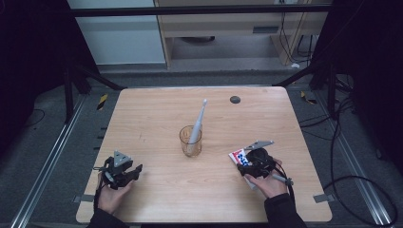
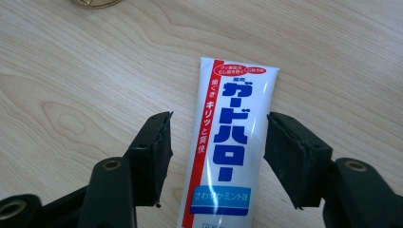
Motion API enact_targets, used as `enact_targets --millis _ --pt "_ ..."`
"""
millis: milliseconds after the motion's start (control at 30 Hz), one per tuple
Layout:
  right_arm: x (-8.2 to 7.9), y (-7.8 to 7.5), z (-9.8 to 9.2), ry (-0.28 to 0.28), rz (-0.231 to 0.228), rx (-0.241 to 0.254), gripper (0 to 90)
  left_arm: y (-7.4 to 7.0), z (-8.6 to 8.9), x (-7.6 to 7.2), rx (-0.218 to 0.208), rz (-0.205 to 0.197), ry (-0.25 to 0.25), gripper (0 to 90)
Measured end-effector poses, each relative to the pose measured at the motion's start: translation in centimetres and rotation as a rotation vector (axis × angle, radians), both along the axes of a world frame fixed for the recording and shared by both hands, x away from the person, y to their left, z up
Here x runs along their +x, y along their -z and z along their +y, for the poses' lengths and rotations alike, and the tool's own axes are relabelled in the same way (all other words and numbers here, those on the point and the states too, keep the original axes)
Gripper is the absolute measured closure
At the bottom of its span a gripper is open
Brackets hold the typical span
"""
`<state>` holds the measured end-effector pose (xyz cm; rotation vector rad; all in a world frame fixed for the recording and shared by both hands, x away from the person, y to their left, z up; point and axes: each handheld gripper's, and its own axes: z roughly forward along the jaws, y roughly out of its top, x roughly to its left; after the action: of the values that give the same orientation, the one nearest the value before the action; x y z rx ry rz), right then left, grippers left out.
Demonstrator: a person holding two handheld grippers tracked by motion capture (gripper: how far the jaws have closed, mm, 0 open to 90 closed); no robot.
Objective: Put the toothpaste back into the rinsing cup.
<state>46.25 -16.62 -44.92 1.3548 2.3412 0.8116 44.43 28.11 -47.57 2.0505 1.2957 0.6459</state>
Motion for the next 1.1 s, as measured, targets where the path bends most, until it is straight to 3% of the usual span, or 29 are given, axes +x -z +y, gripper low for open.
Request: enact_targets --millis 233,633,1100 --pt "0.7 0.1 0.5 -0.001 0.017 -0.018 40.0 0.0 0.1 0.0 -0.001 0.000 0.000 54.9" --pt "1.4 0.7 0.5 0.020 0.094 -0.034 38.6 0.0 0.0 0.0 0.002 -0.001 0.003 55.0" --pt "1.7 1.5 0.4 0.031 0.124 -0.052 38.6 0.0 0.0 0.0 0.004 0.001 0.005 54.9"
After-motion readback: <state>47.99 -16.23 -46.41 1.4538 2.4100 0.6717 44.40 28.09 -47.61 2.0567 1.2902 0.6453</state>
